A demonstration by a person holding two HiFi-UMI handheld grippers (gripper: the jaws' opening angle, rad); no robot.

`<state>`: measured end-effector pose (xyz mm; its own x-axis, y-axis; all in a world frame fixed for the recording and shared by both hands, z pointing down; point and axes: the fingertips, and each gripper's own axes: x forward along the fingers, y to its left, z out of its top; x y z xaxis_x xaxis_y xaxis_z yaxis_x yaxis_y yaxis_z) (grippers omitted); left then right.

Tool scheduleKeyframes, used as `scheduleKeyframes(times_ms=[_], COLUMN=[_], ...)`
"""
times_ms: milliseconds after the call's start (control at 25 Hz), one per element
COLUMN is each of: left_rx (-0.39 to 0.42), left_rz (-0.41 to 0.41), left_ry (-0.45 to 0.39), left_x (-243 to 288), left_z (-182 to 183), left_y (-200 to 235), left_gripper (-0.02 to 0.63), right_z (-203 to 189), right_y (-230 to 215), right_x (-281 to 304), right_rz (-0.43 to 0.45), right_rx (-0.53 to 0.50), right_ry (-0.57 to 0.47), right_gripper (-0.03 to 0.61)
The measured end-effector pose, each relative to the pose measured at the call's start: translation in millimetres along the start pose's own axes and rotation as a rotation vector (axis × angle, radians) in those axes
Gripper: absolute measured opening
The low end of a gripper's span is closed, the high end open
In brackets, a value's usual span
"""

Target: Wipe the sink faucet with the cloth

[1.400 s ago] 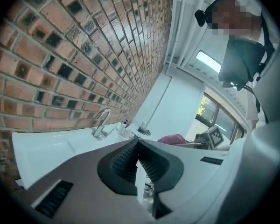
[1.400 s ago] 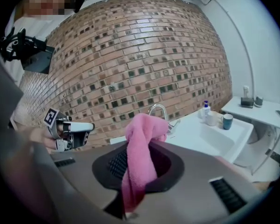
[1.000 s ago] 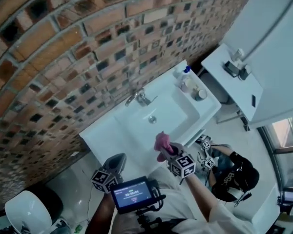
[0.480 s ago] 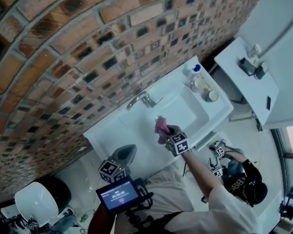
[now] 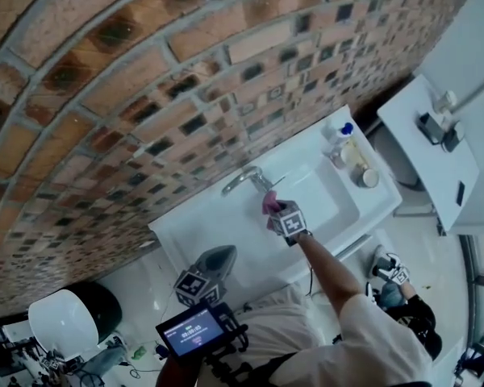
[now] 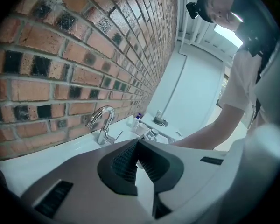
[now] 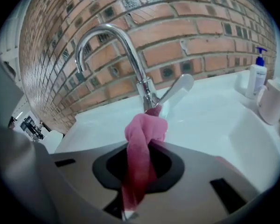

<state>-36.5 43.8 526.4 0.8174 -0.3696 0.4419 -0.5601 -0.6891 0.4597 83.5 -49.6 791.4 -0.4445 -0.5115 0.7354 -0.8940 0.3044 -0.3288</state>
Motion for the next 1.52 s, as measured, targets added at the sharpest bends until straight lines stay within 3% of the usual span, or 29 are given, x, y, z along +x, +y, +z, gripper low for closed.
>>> scheduleKeyframes(times_ms=[680,1040,1400,1520], left_rx=[-0.067,-0.066,-0.081,-0.079], left_rz=[0.094,0.100,0.105,0.109], left_ry=[-0.009,-0.015,-0.037,-0.048], left_x=[-7.5,-7.6,-11.3,-12.6], left_z=[-17.0,-24.9,-33.8,-29.2], left_y=[9.4,1.4,-6.0,-6.5], left_gripper=[-0.006,-0.006,-0.006,-0.006], right_z=[6.2,12.3,27.4,37.2], right_y=[-13.2,-11.7,-11.4,-16.6], right_x=[38.6,25.4,-3.6,-7.1], right_rz=[-0.006,0.013,0.067,0.052], right_rx=[-0.115,-0.094,-0.075,-0.116], right_ry=[0.041,0.028,-0.041,-0.073], right_gripper=[0.063,0.060,0.058,0.058])
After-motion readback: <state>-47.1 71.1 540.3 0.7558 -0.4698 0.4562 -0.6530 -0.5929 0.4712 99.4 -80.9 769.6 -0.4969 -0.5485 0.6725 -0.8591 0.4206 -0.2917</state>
